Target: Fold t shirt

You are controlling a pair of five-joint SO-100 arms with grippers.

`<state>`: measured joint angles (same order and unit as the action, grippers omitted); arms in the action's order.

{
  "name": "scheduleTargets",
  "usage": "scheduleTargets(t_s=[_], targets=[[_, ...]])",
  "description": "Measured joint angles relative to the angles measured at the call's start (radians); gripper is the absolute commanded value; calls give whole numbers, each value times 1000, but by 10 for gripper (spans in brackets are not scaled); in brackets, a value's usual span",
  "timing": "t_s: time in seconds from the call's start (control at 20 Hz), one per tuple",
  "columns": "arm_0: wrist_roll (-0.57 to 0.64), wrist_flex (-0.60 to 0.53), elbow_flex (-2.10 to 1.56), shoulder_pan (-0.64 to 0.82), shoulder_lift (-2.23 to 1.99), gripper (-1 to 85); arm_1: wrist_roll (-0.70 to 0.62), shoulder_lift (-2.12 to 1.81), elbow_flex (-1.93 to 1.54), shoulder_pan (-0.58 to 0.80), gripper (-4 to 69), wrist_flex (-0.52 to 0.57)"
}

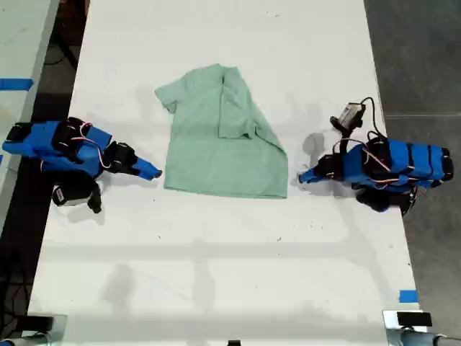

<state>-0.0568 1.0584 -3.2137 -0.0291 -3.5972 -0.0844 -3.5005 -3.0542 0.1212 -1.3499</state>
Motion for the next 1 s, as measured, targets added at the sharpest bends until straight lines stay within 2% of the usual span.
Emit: scheduleTargets(t_s=[0.1, 0.15, 0.2, 0.4, 0.5, 0.6, 0.65, 0.7, 0.75, 0.9, 1.0], targets=[[15, -25, 0, 34, 0, -1, 35, 0, -3, 37, 8, 14], [17, -32, 0, 133, -2, -1, 117, 0, -3, 97, 8, 18], [17, -32, 0, 190, -2, -1, 150, 0, -3, 92, 8, 18], [-11, -31, 6, 213, 0, -1, 167, 0, -3, 109, 8, 21], [-12, 46, 94, 264, 25, -2, 169, 0, -3, 120, 8, 21], [57, 66, 270, 383, 173, 26, 169, 0, -3, 117, 8, 21], [98, 64, 374, 454, 308, 81, 169, 0, -3, 117, 8, 21], [144, 64, 468, 528, 453, 224, 169, 0, -3, 117, 8, 21], [202, 64, 552, 607, 600, 265, 169, 0, -3, 117, 8, 21], [449, 44, 825, 836, 1062, 301, 169, 0, -3, 117, 8, 21], [569, 26, 982, 953, 1341, 306, 169, 0, -3, 115, 8, 21]])
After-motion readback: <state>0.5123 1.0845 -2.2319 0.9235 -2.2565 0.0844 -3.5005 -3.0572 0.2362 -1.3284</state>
